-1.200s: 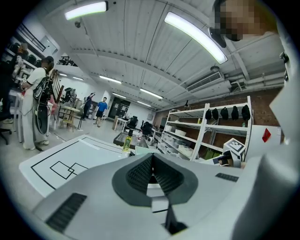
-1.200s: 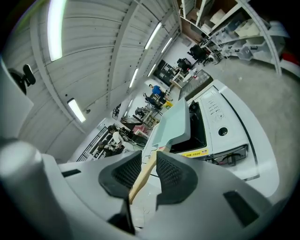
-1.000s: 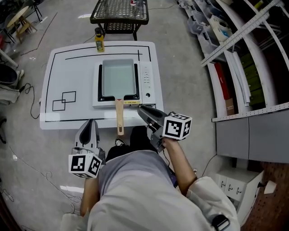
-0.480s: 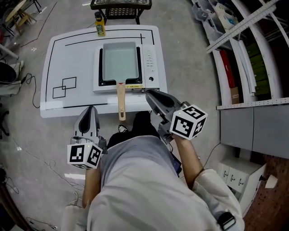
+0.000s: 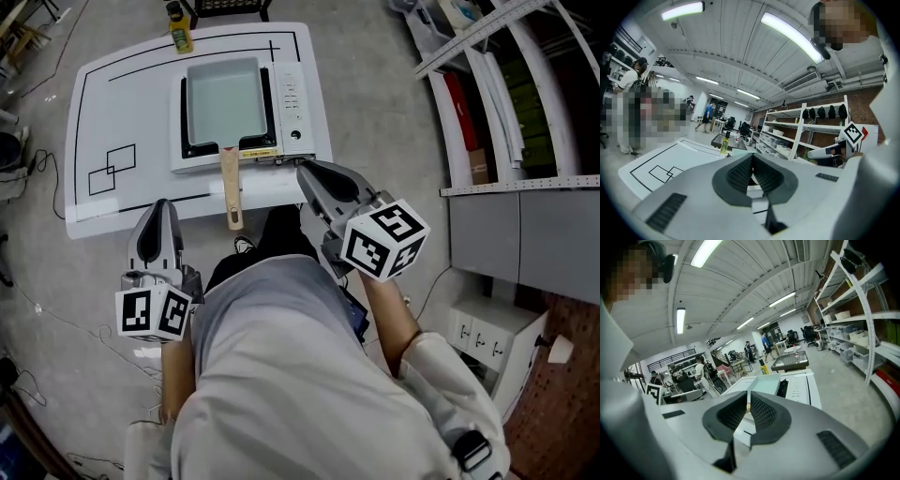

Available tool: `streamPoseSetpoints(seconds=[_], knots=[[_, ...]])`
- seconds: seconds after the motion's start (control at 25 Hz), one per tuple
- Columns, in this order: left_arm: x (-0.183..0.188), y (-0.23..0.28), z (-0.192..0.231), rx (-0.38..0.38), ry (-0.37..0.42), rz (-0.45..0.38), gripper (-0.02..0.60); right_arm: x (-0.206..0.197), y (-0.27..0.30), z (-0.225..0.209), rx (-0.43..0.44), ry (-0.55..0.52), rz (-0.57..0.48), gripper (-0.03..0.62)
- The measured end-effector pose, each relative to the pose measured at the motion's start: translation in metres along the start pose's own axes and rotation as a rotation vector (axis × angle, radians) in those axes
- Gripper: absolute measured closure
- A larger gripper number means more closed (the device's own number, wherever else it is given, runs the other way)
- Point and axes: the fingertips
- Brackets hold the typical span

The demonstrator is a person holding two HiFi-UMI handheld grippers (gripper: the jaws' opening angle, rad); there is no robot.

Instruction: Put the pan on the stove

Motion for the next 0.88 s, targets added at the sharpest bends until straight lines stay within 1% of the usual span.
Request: streamPoseSetpoints(seconds=[0.12,0.2,0.32,0.44,0.64,0.76,0.88], knots=[[0.008,-0.001,-0.001,0.01,-0.001,-0.038,0.58,-0.001,-0.003,-0.002,-0.029,-0.019,0.0,0.582],[0.009,0.0,-0.001,0.016,-0.001,-0.048,0.58,-0.003,-0.002,-0.001,-0.037,-0.024,-0.004,0.583],[0.006,0.004,-0.001,0.013,-0.001,-0.03,0.58,-0.005,-0.002,0.001,-0.048,-0.062,0.003,0.585],[0.003,0.006,0.002,0.019,-0.006,-0.016,0.58,-0.008,0.001,0.003,-0.053,-0.113,0.036,0.585],[-0.001,0.011,0.007,0.039,-0.002,0.006,0.58,-0.01,0.005,0.0,-0.059,-0.122,0.06,0.585],[-0.003,0.015,0.007,0.027,-0.004,0.005,0.58,-0.017,0.009,-0.003,-0.079,-0.141,0.102,0.585],[-0.007,0.018,0.008,0.022,-0.003,0.017,0.58,-0.022,0.013,-0.006,-0.091,-0.126,0.125,0.585]])
Point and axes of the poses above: the fingertips, and each gripper's own axes: y forward along the fingers, z to its left, x out of its top, and after that the axes turned 7 degrees about -y, right-handed
